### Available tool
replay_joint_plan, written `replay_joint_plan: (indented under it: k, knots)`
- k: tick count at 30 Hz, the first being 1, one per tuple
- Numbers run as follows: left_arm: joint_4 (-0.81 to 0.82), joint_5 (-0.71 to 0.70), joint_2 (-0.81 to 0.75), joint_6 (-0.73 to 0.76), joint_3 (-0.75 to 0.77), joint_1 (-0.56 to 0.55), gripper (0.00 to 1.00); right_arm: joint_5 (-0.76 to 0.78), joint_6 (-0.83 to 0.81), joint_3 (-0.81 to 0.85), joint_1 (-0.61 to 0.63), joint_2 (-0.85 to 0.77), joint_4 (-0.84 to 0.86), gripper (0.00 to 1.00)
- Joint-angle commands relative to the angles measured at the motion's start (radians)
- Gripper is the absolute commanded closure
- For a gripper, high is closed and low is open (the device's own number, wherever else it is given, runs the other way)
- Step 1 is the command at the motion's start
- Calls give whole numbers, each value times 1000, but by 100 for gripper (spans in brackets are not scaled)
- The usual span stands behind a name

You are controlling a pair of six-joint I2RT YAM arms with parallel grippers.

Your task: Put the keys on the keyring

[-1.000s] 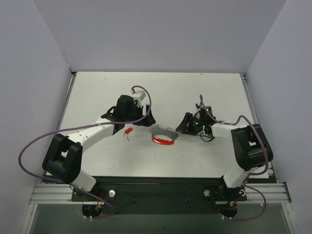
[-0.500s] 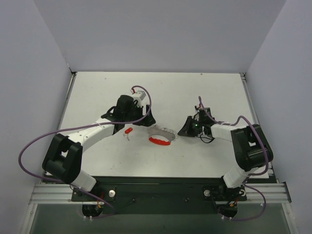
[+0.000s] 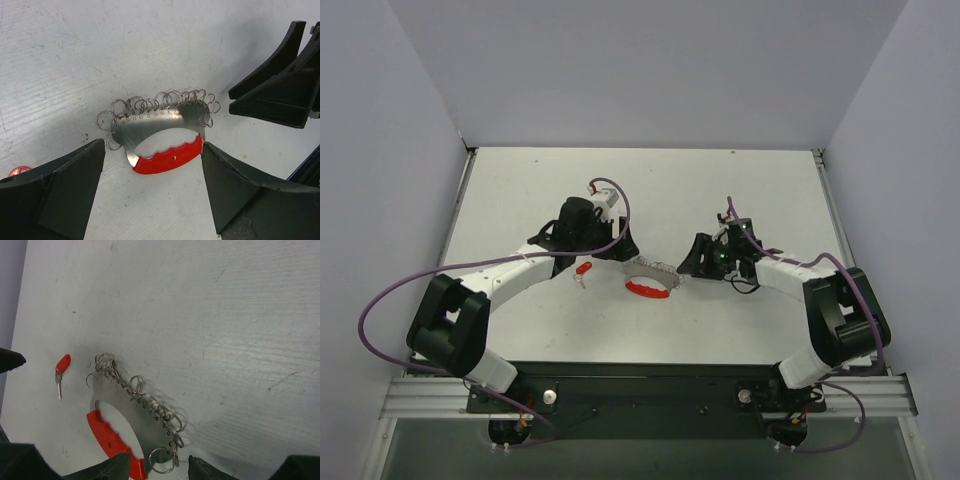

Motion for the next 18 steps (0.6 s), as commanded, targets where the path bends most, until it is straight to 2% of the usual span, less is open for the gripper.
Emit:
replay_joint_plan:
  k: [1, 5, 11, 16, 18]
  knots:
    - [60, 20, -41, -9, 1, 1, 12, 25, -3, -1, 6, 24, -21, 51]
    - [58, 18, -40, -7, 2, 1, 12, 25, -4, -4, 4, 50, -9, 52]
    - [60, 15, -35, -9, 1, 1, 12, 16, 7, -22, 6, 79, 20, 66]
    - [63, 12, -35, -10, -1, 1, 12, 10, 25, -39, 10, 93, 48, 69]
    - [63, 12, -34, -10, 1, 1, 12, 4, 33, -44, 12, 96, 66, 74]
